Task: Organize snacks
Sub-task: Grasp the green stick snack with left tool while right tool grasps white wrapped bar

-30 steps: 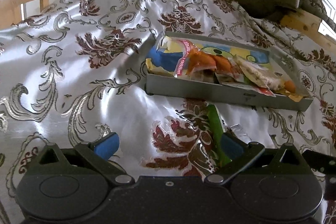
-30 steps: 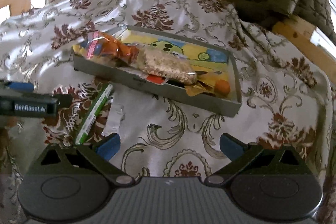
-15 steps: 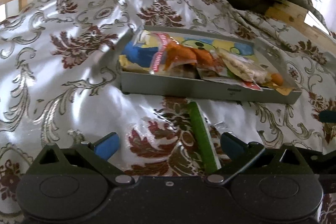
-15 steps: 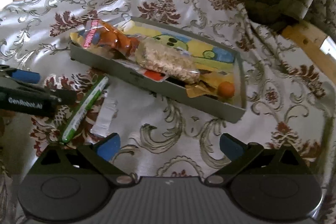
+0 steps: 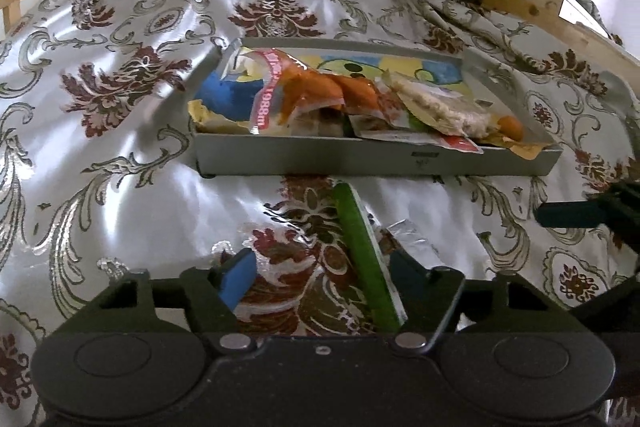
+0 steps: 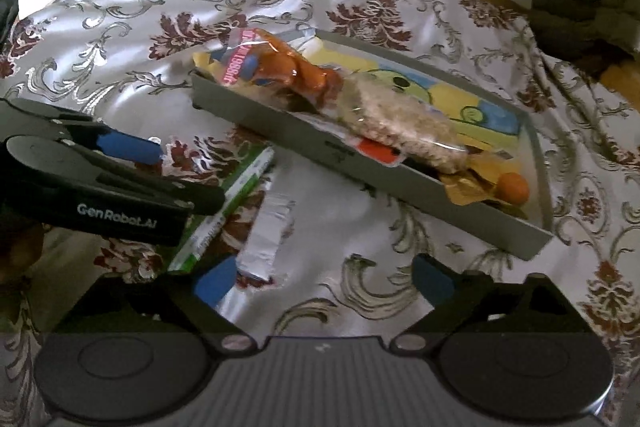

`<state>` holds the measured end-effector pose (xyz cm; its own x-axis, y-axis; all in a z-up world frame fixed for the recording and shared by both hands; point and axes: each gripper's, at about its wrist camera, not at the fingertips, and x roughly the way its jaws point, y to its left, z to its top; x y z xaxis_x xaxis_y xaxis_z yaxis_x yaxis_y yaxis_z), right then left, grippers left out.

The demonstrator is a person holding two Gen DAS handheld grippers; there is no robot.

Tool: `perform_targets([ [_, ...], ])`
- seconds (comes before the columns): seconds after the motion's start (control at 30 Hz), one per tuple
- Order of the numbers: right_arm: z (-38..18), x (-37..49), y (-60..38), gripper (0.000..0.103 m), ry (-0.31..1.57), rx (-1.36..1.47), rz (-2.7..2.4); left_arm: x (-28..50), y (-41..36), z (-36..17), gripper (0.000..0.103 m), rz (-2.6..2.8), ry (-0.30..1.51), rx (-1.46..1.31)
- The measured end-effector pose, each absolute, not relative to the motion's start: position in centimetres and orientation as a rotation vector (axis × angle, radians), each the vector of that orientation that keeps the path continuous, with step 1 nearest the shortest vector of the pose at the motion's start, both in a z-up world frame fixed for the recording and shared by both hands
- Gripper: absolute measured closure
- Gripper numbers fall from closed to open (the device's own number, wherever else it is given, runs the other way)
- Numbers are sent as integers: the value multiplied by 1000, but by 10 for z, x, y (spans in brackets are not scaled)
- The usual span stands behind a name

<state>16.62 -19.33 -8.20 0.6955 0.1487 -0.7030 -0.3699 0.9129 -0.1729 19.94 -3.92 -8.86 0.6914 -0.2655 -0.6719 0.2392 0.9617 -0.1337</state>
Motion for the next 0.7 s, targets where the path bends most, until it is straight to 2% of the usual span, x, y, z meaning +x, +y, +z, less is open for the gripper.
perform_targets([
  [0.17,-85,168,-186,13,736,-337,300,199,-43,-90,44,-315,758,-30],
  [0.37,-88,170,-185,17,737,-338,299,199,-45,-92,44,-323,757,-34],
  [0.5,-91,174,-184,23,744,-327,300,200,-47,-92,56,-344,756,-34],
  [0.63,-95,178,-185,37,774,-298,312,200,-49,-92,65,-367,757,-39],
  [0.7,-96,179,-186,45,782,-285,321,200,-49,-93,73,-391,762,-52],
])
